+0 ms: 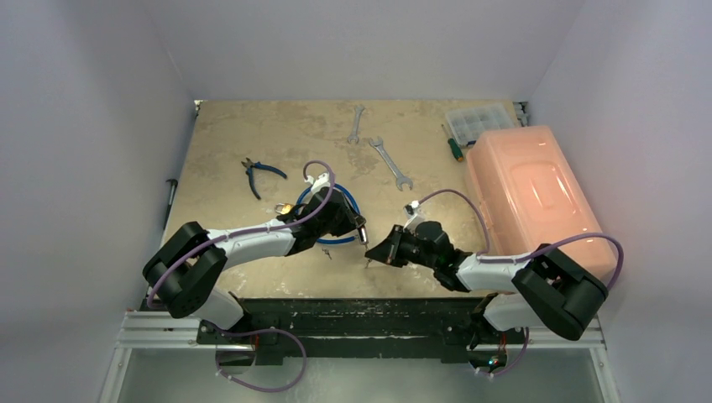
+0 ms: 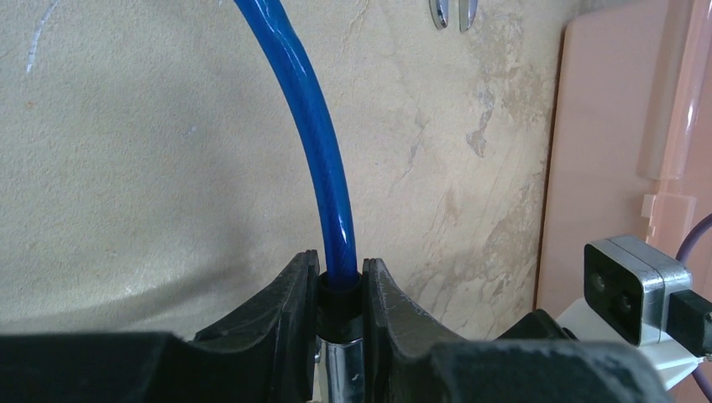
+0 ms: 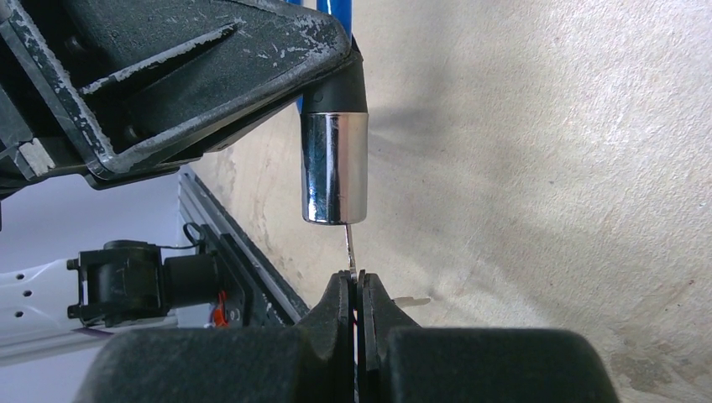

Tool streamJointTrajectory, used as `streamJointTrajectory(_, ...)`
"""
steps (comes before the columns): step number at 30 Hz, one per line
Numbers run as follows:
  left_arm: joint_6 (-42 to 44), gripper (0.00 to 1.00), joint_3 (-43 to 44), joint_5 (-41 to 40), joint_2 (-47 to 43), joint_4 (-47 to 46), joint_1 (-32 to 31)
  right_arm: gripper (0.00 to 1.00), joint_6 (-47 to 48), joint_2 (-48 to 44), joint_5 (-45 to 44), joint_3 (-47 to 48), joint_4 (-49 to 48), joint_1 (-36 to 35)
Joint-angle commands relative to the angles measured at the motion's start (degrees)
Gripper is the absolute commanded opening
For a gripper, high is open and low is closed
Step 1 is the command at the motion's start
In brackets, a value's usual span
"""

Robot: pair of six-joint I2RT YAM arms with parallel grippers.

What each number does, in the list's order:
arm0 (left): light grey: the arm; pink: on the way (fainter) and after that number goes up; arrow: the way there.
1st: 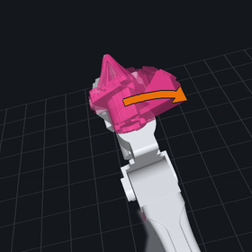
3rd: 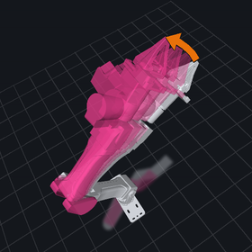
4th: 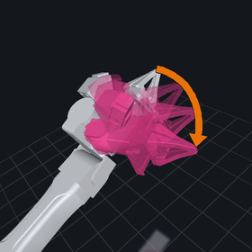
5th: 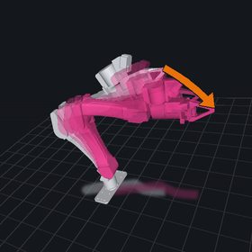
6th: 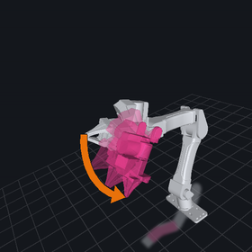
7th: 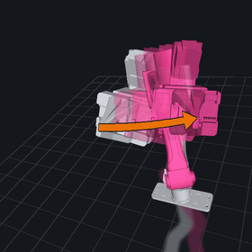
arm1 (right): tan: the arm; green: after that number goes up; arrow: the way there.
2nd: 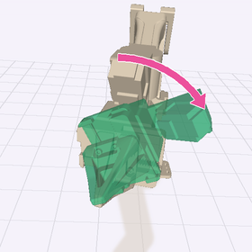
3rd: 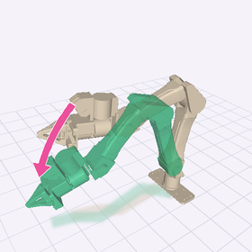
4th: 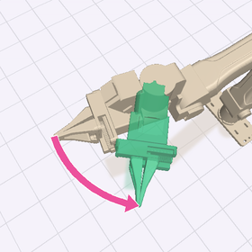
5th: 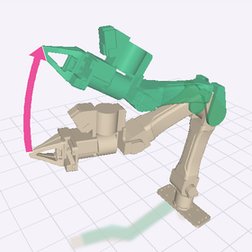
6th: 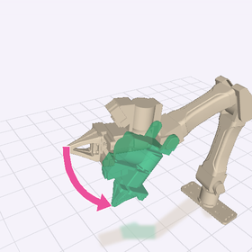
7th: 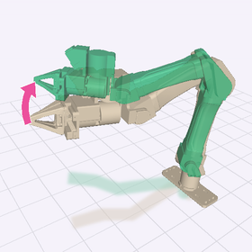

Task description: Unlock with the key

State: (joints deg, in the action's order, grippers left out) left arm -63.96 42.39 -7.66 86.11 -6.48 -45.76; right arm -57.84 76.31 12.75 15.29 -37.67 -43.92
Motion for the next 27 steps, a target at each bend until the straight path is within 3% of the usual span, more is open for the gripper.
streamJointTrajectory(1, -1.36, 0.00, -0.03, 1.98, -2.08, -3.78, -0.09, 0.00, 0.19, -1.67, -2.36, 3.16, -0.07, 0.33)
streamJointTrajectory(27, -0.34, 0.00, -0.01, 2.65, -2.08, -4.68, -0.73, 0.00, 3.09, -3.54, -3.92, 7.89, 6.41, 0.68)
